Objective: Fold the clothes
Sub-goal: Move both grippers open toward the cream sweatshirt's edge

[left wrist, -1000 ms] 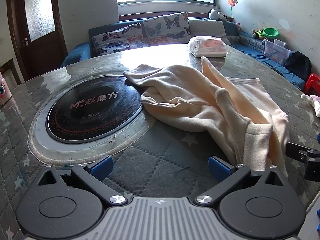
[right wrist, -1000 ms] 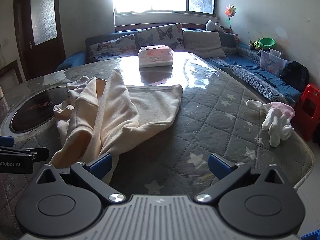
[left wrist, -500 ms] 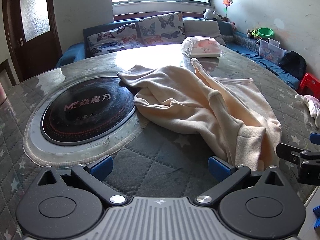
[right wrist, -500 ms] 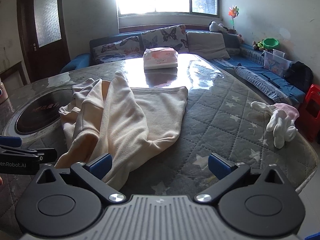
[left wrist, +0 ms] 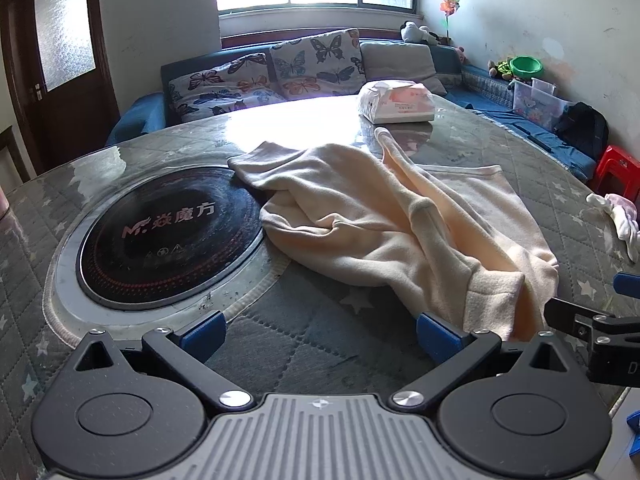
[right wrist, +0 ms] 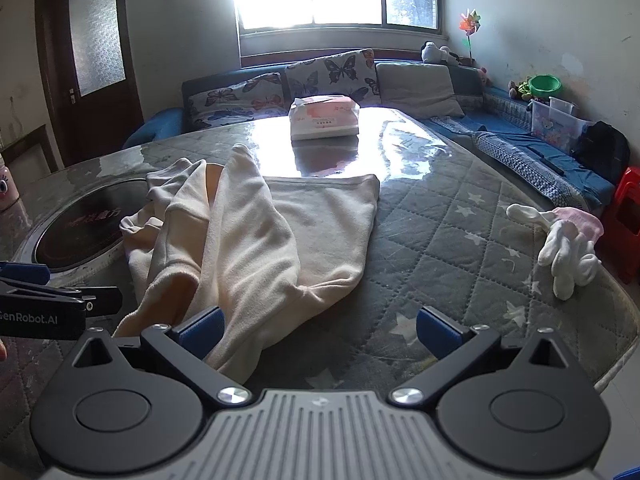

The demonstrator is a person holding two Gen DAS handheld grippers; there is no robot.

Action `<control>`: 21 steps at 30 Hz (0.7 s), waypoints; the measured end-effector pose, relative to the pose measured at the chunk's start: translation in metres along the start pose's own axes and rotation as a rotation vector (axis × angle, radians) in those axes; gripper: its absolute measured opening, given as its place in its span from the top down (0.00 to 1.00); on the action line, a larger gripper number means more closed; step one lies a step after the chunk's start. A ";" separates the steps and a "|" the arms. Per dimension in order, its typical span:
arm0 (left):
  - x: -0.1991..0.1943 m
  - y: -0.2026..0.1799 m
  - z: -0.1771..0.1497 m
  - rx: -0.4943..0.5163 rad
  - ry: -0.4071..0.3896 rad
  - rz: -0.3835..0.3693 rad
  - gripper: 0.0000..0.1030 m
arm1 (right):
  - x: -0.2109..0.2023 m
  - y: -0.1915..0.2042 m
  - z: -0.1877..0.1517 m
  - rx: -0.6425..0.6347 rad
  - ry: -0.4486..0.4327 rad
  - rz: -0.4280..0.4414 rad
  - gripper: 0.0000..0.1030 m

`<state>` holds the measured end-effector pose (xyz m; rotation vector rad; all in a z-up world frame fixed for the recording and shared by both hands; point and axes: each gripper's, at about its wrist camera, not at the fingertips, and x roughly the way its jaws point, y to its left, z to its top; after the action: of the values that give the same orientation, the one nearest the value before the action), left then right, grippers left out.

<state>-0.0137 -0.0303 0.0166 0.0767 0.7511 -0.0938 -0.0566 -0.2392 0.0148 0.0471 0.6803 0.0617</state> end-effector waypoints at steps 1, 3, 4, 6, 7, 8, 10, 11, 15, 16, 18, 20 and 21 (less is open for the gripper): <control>0.001 0.000 0.001 0.001 0.001 0.000 0.00 | 0.000 0.000 0.000 0.001 -0.001 0.001 0.00; 0.002 -0.001 0.002 0.003 0.003 0.001 0.00 | 0.001 0.000 0.001 0.002 -0.002 0.004 0.00; 0.002 -0.001 0.002 0.004 0.003 0.001 0.00 | 0.001 0.000 0.002 0.002 -0.002 0.004 0.00; 0.003 -0.002 0.004 0.003 0.004 -0.001 0.00 | 0.002 0.000 0.003 0.003 -0.002 0.005 0.00; 0.003 -0.002 0.005 0.004 0.003 -0.003 0.00 | 0.003 0.000 0.003 0.003 -0.001 0.006 0.00; 0.004 -0.003 0.006 0.006 0.003 -0.002 0.00 | 0.003 0.000 0.004 0.003 0.000 0.007 0.00; 0.005 -0.004 0.008 0.011 0.002 -0.003 0.00 | 0.005 0.000 0.005 0.001 0.001 0.010 0.00; 0.005 -0.004 0.009 0.013 0.001 -0.005 0.00 | 0.006 0.000 0.005 0.000 0.001 0.012 0.00; 0.007 -0.005 0.015 0.015 -0.002 -0.016 0.00 | 0.008 0.001 0.008 -0.001 -0.001 0.019 0.00; 0.008 -0.005 0.016 0.015 -0.004 -0.018 0.00 | 0.009 0.001 0.008 -0.001 -0.002 0.021 0.00; 0.008 -0.005 0.020 0.013 -0.010 -0.021 0.00 | 0.011 0.000 0.010 -0.002 -0.002 0.019 0.00; 0.009 -0.004 0.024 0.010 -0.016 -0.024 0.00 | 0.012 0.000 0.011 -0.002 -0.002 0.020 0.00; 0.010 -0.004 0.027 0.008 -0.019 -0.026 0.00 | 0.013 0.000 0.013 -0.001 -0.003 0.020 0.00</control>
<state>0.0110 -0.0372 0.0291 0.0738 0.7327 -0.1224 -0.0384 -0.2389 0.0162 0.0527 0.6773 0.0815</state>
